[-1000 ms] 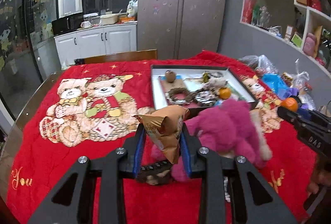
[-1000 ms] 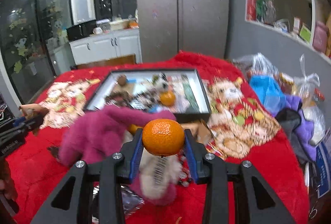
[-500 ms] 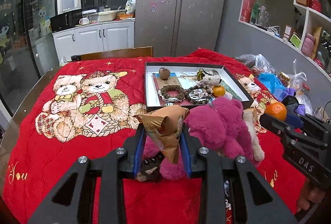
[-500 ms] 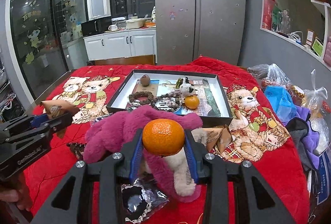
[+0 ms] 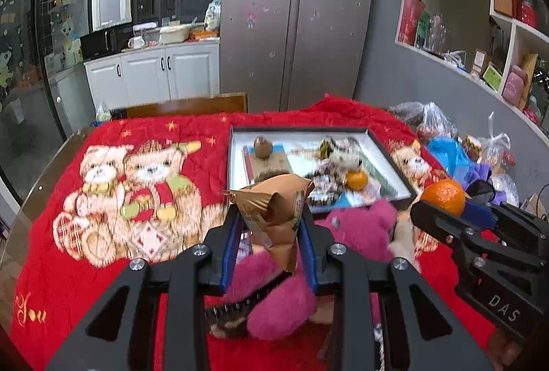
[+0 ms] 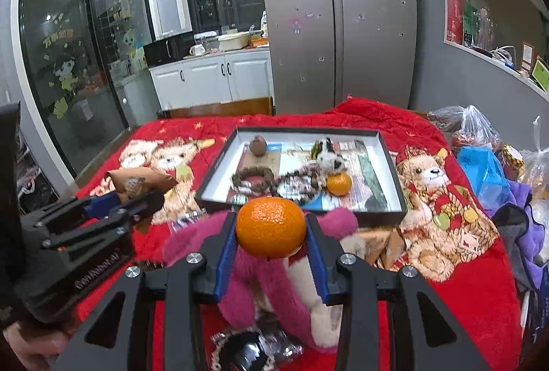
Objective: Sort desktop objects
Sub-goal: 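Carry the candy and orange into the black box and open both tools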
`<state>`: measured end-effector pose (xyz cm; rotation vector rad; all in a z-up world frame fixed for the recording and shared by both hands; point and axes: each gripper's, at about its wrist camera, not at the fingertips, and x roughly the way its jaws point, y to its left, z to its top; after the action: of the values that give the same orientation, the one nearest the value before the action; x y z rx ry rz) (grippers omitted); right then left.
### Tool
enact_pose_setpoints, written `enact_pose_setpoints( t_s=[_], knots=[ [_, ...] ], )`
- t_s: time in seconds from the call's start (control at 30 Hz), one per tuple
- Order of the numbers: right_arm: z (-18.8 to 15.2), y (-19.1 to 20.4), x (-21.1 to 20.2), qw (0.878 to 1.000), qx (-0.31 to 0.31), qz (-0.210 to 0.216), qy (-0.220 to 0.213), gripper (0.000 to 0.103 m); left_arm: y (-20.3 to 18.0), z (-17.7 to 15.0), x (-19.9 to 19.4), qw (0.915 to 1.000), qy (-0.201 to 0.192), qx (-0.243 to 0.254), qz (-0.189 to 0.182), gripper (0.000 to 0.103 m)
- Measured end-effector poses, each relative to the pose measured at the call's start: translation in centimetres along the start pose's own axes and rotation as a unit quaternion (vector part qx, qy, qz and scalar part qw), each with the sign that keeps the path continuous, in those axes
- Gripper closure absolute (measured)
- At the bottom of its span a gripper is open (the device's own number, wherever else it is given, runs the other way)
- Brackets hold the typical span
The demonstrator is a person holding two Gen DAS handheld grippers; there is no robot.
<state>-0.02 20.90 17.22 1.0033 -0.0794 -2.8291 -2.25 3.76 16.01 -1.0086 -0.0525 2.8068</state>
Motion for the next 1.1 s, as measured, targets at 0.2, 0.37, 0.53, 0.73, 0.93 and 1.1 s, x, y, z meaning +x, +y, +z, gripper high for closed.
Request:
enact_pose_setpoints(
  t_s=[0.2,0.37,0.53,0.73,0.93,1.1],
  knots=[
    [3.1,-0.1,-0.5,1.000,0.001,0.001,-0.015,0.065,-0.2,3.8,-0.5,0.9998,-0.021,0.004,-0.004,0.071],
    [5.9,-0.6,-0.2,1.000,-0.006,-0.004,-0.023,0.064,-0.3,6.1,0.5,0.9994,-0.034,-0.004,-0.010,0.071],
    [8.0,-2.3,0.8,1.000,-0.001,-0.013,-0.026,0.064,-0.5,8.5,3.8,0.9997,-0.021,0.000,-0.011,0.071],
    [9.8,-4.4,4.3,0.999,0.003,-0.033,-0.016,0.064,-1.0,9.7,9.7,0.9999,0.005,-0.002,-0.009,0.071],
    [10.5,-6.1,9.7,0.999,0.010,-0.042,0.009,0.064,-1.5,9.3,16.0,0.9990,0.044,0.004,-0.005,0.071],
    [9.9,-7.2,14.0,0.998,0.012,-0.048,0.039,0.064,-1.0,8.1,20.2,0.9970,0.076,-0.008,-0.014,0.071]
  ],
)
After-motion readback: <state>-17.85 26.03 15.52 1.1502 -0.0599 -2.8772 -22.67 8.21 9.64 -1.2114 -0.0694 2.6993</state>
